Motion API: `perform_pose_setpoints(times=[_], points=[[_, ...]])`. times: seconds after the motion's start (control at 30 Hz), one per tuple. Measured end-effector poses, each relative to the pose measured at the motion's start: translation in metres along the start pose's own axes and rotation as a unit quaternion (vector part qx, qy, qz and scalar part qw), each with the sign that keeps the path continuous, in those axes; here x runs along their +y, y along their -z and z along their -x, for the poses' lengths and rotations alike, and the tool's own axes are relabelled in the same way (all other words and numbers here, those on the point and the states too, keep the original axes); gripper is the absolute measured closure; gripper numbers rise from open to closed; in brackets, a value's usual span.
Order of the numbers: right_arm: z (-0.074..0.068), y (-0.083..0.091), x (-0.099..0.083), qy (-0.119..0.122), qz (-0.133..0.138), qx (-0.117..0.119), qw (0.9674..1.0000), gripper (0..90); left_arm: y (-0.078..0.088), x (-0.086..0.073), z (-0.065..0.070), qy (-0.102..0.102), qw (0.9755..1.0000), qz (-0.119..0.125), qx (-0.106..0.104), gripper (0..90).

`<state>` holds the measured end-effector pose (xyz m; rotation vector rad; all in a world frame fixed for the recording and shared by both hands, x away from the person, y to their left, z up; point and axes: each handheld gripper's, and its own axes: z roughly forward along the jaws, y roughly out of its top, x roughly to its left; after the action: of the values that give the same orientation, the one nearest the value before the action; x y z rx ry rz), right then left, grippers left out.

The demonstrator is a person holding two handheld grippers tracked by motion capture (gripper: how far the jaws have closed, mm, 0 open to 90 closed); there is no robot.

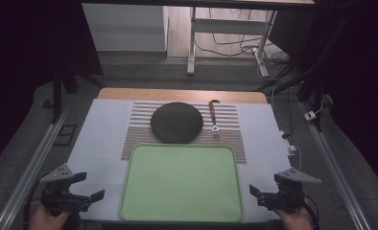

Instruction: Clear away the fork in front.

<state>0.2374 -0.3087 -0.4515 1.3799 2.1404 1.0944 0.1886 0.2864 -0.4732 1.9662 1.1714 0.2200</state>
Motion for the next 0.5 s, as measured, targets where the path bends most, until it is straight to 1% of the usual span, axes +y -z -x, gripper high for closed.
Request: perform_pose_setpoints(times=[0.03, 0.1, 0.13, 0.17, 0.3, 0.4, 0.5], points=[[0.0002, -0.0001, 0.0002, 0.000, -0.002, 0.000, 1.0000, 0.0, -0.0006, 0.0007, 0.0017, -0.006, 0.9999, 0.004, 0.010, 0.0], [-0.0006, -0.0005, 0.0003, 0.002, -0.005, 0.004, 1.0000, 0.0, -0.0007, 0.0010, 0.0021, -0.009, 0.9999, 0.007, 0.010, 0.0], [-0.0011, -0.0008, 0.0004, 0.004, -0.006, 0.004, 1.0000, 0.0, -0.0013, 0.0013, 0.0022, -0.009, 0.9999, 0.005, 0.009, 0.0], [-0.0017, -0.0008, 0.0004, 0.005, -0.007, 0.004, 1.0000, 0.0, -0.0026, 0.0019, 0.0024, -0.008, 0.9999, -0.001, 0.014, 0.0], [-0.0016, -0.0011, 0.0004, 0.006, -0.008, 0.004, 0.9999, 0.0, -0.0033, 0.0021, 0.0021, -0.007, 0.9999, -0.005, 0.011, 0.0], [0.0001, -0.0017, 0.0005, 0.000, -0.010, 0.009, 0.9999, 0.0, -0.0038, 0.0024, 0.0018, -0.007, 0.9999, -0.008, 0.010, 0.0], [-0.0007, -0.0022, 0.0008, 0.002, -0.013, 0.010, 0.9999, 0.0, -0.0042, 0.0025, 0.0016, -0.008, 0.9999, -0.010, 0.008, 0.0]])
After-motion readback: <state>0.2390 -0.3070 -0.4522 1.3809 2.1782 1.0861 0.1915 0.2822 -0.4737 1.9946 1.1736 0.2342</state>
